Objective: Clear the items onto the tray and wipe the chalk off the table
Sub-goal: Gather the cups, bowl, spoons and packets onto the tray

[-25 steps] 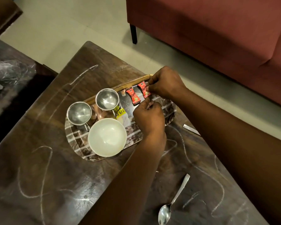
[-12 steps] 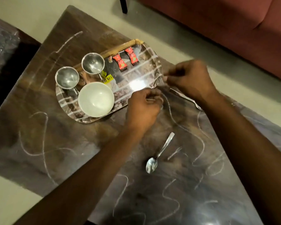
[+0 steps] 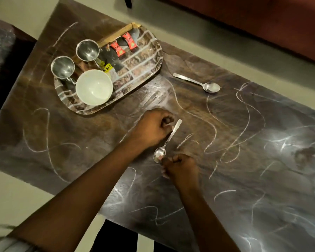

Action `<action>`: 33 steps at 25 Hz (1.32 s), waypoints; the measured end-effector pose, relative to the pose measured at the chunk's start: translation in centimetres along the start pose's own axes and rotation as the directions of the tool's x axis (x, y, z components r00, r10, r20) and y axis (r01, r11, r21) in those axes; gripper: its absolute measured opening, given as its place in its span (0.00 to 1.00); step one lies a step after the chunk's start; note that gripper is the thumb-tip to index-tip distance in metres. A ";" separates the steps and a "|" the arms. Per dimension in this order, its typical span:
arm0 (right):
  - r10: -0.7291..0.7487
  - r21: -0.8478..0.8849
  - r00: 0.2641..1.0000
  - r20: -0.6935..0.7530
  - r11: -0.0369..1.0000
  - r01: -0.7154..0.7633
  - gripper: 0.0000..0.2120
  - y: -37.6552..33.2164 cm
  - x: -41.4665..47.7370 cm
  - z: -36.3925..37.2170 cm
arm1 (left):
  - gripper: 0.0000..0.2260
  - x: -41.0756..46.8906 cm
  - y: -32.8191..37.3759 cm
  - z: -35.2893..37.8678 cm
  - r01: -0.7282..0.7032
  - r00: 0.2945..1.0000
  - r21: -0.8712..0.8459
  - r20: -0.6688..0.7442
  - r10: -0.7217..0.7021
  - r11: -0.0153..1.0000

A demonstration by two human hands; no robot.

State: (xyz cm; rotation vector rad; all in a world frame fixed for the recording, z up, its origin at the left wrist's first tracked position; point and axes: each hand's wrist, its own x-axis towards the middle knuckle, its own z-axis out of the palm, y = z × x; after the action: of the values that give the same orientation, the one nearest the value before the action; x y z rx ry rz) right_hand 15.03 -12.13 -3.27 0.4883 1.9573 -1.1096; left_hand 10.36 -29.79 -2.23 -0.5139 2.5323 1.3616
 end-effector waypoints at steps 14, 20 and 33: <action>0.412 0.887 0.911 0.015 0.415 -0.202 0.08 -0.8 -4.0 6.1 | 0.12 4.6 1.7 0.5 -0.190 0.958 0.259 0.258 0.122 0.947; 0.273 0.777 0.957 -0.098 0.622 -0.098 0.03 -0.9 -3.7 3.2 | 0.07 4.8 1.8 -2.1 -0.086 0.986 0.260 0.159 0.045 0.962; -0.530 -0.293 0.847 0.047 0.803 0.519 0.04 -25.0 8.3 -7.4 | 0.08 7.3 1.1 -16.7 -0.043 0.998 0.423 -0.023 0.058 0.905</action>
State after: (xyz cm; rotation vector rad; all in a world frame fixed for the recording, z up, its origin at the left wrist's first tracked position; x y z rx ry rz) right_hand -9.75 -19.81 5.25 -0.2229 2.3162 -1.1029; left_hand 2.79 -44.70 5.18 -0.3877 2.7716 0.7770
